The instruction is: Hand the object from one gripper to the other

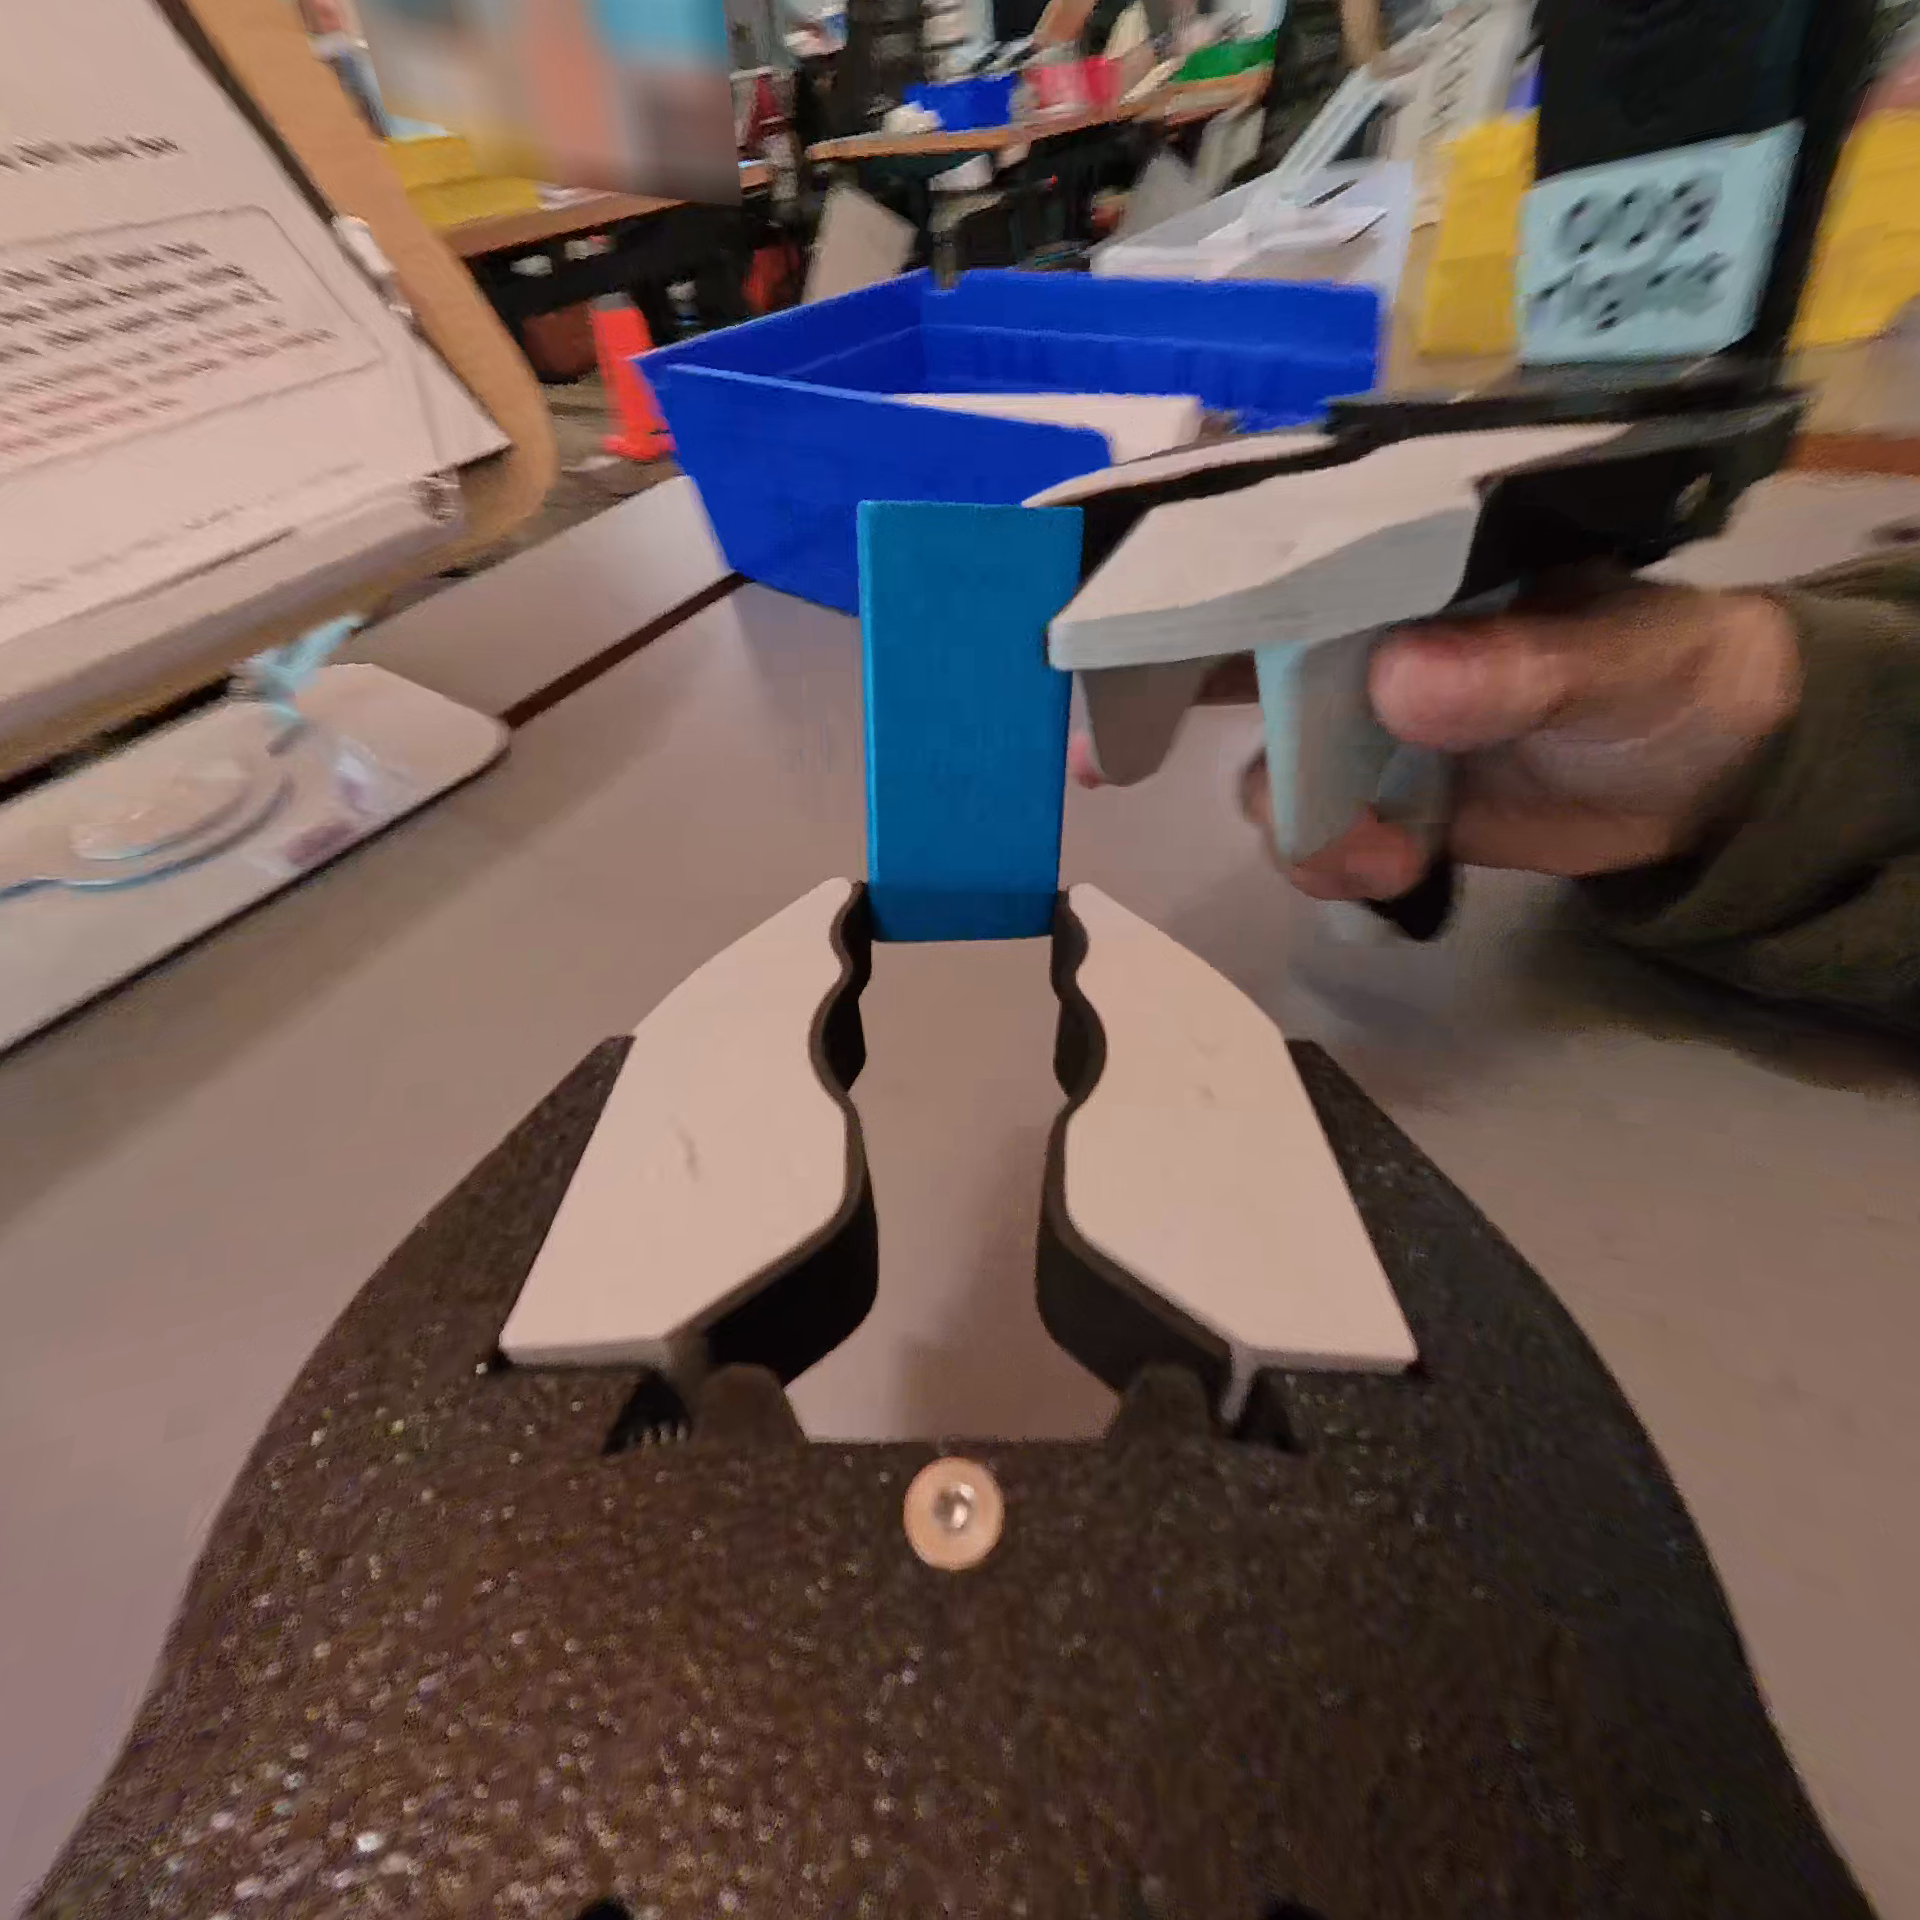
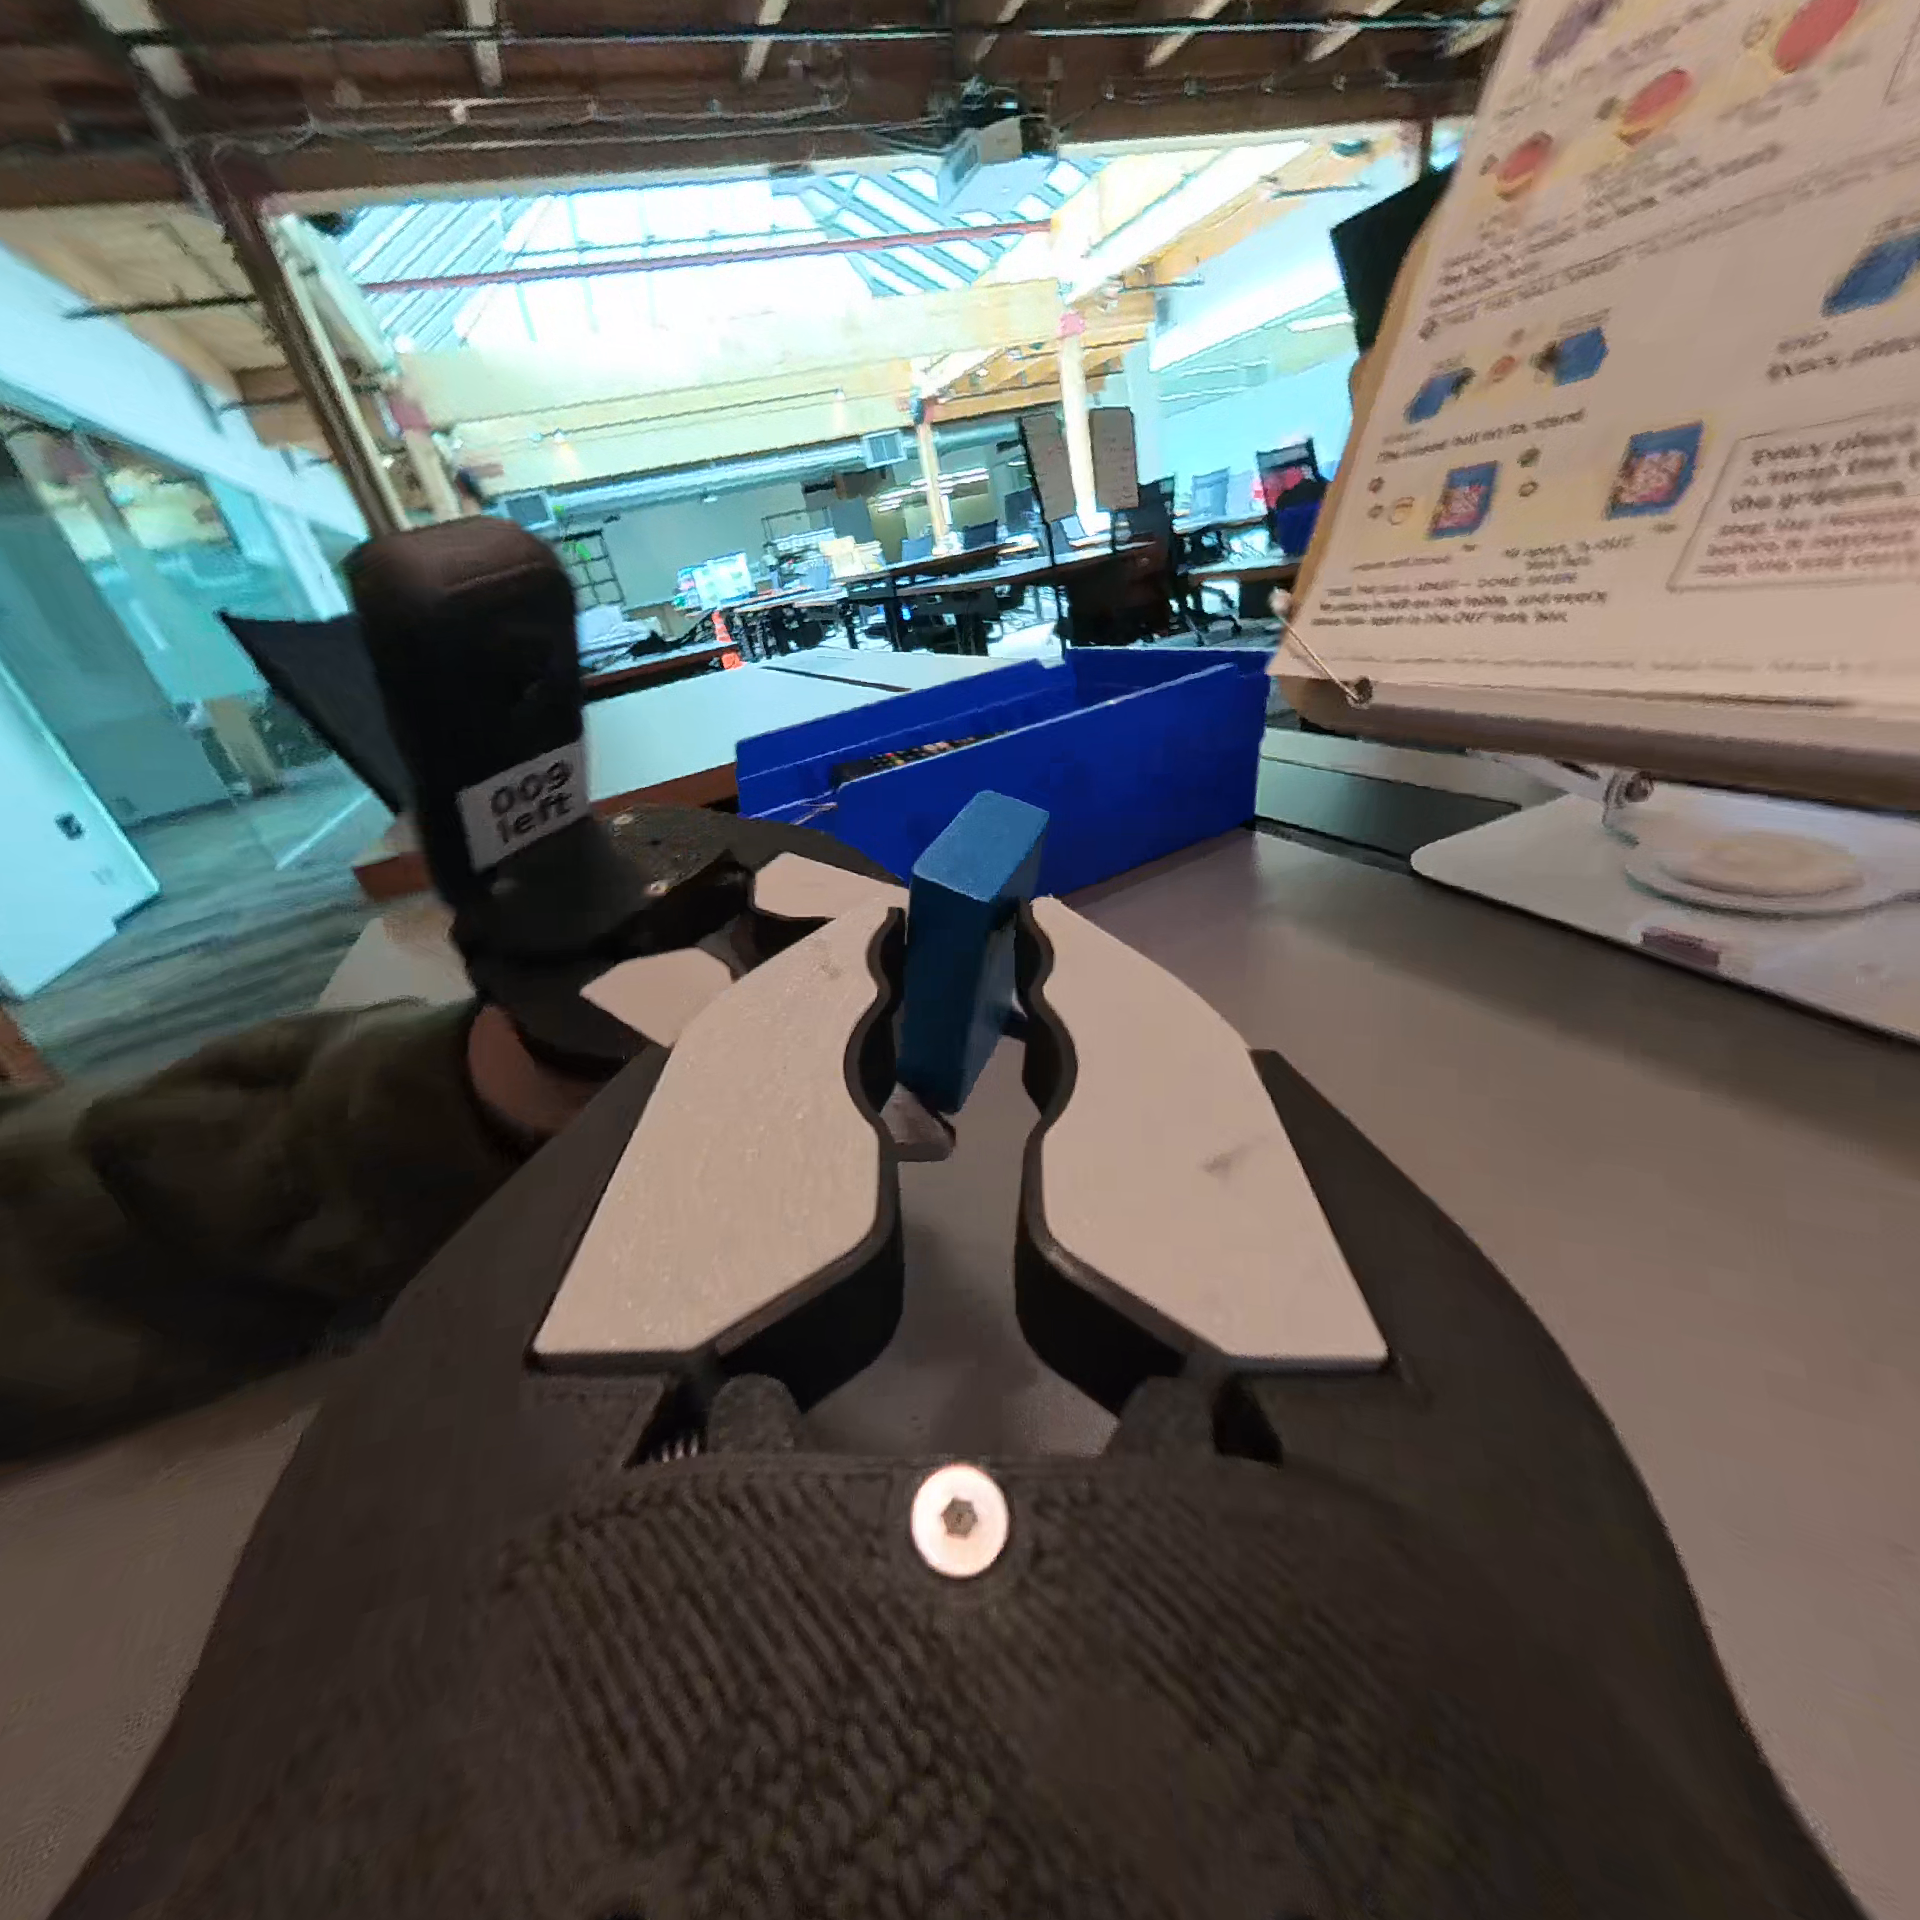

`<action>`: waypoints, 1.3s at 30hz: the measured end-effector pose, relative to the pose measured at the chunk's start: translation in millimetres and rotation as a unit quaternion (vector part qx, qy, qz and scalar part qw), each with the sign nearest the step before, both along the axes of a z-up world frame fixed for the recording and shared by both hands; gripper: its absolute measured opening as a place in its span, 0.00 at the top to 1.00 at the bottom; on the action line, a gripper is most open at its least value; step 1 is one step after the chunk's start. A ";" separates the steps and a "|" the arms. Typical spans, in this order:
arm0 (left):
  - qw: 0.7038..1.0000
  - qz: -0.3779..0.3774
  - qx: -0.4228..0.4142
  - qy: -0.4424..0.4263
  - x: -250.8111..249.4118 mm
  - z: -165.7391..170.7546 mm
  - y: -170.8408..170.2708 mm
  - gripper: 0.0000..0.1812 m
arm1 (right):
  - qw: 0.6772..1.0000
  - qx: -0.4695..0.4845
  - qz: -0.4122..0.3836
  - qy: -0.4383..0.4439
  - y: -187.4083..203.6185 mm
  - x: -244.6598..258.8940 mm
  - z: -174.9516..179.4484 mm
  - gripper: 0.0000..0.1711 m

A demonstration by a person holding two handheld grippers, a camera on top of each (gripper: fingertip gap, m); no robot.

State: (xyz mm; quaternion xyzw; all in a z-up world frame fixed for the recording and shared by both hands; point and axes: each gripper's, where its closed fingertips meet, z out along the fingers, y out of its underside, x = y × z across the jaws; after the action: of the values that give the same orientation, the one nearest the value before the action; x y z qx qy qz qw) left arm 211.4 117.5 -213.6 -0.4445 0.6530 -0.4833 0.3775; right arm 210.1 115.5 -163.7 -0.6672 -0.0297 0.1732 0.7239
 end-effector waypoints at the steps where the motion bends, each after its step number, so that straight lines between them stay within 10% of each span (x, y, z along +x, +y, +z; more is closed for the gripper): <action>1: 0.998 -0.039 -0.040 -0.001 -4.3 4.1 -7.4 0.82 | 1.000 0.012 0.009 -0.015 -2.9 -1.6 3.1 0.82; 6: 0.939 -0.245 -0.243 0.004 -41.1 33.7 -37.4 0.82 | 0.992 0.058 0.111 0.020 -19.7 -19.2 19.5 0.68; 13: 0.930 -0.304 -0.199 0.054 -56.3 15.3 -55.2 0.82 | 0.976 0.047 0.206 0.046 -24.9 -51.9 18.6 0.71; 19: 0.955 -0.230 -0.186 -0.003 -39.5 23.2 -37.8 0.83 | 0.987 0.053 0.149 0.041 -17.2 -40.0 24.1 0.80; 22: 0.992 -0.092 -0.038 -0.079 -19.6 24.9 -11.9 0.75 | 0.997 0.037 0.039 0.052 -5.2 -10.1 17.8 0.80; 28: 0.974 0.008 0.199 -0.108 -3.3 14.9 -12.9 0.78 | 0.995 0.017 -0.068 0.066 2.0 15.0 5.8 0.80; 39: 0.994 0.012 0.075 -0.075 -4.3 14.9 1.1 0.92 | 0.999 0.004 -0.021 0.047 0.7 8.6 2.9 0.71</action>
State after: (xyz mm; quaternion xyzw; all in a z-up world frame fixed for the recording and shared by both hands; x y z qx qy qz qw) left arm 207.1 118.6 -198.7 -0.3851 0.6515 -0.4608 0.4635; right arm 218.7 116.2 -160.8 -0.6561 0.0181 0.1891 0.7303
